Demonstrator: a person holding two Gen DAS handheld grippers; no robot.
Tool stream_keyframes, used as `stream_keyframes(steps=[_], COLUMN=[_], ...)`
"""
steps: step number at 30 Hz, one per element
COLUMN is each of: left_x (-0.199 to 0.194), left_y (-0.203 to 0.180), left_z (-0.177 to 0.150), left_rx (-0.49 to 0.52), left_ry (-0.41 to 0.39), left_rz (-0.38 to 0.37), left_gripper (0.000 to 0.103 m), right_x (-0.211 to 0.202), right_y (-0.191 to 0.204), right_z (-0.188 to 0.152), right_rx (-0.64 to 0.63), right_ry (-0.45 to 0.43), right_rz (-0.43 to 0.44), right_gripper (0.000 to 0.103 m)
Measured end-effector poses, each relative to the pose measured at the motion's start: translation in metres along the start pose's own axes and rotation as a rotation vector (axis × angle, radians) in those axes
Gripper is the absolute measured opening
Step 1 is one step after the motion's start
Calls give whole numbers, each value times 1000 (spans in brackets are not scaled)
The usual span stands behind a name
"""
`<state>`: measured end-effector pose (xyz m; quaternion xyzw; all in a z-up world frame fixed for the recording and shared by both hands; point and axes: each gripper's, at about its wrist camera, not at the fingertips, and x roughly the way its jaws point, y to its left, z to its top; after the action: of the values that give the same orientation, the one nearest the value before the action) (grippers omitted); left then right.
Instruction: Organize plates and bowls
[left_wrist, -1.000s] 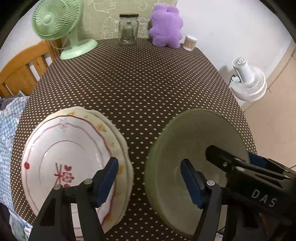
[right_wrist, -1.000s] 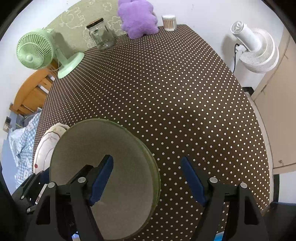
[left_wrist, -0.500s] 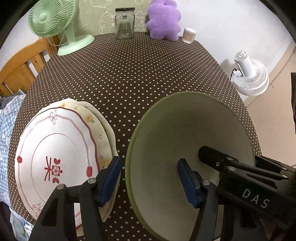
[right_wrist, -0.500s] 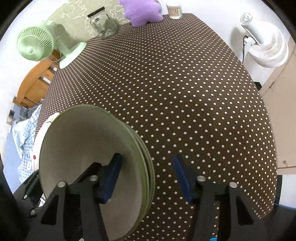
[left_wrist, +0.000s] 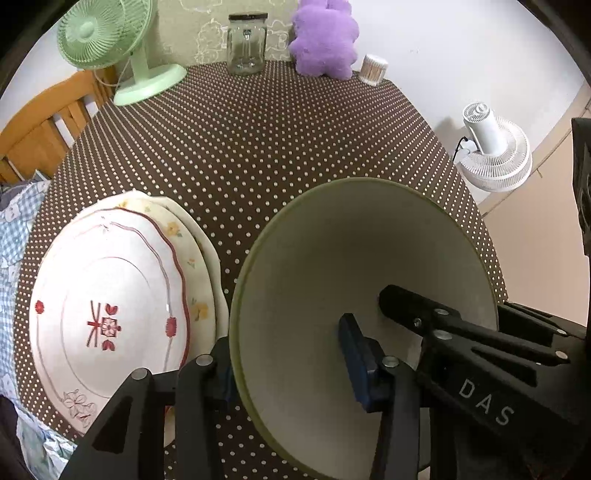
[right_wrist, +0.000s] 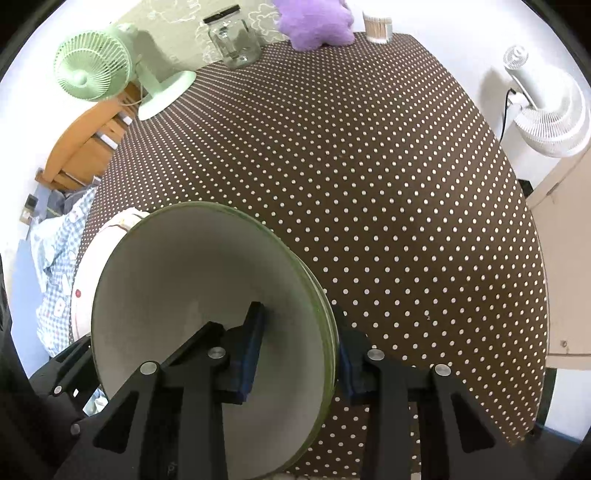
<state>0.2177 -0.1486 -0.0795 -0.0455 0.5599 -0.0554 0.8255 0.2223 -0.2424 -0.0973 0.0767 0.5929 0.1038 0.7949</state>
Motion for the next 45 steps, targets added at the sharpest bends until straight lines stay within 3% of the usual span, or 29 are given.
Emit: stream_keyframes(steps=[10,17,33,45], left_x=[-36,-53,-63,-57], left_y=[-6,7,77,137], left_z=[8,7,9,12], left_rx=[-31,-57,2,5], left_ry=[-54,-81,-81,-47], left_rz=[28,35,4,-12], left_gripper=[44,44,44,44], right_x=[-44,-59,-44,-14], right_y=[0,21,98,152], right_z=[6,7,4,7], right_rx=[-58,-93,-17,4], right_ry=[-40,-62,-88,-61], right_rz=[19,21,-4,-19], right_gripper=[39,39,39,39])
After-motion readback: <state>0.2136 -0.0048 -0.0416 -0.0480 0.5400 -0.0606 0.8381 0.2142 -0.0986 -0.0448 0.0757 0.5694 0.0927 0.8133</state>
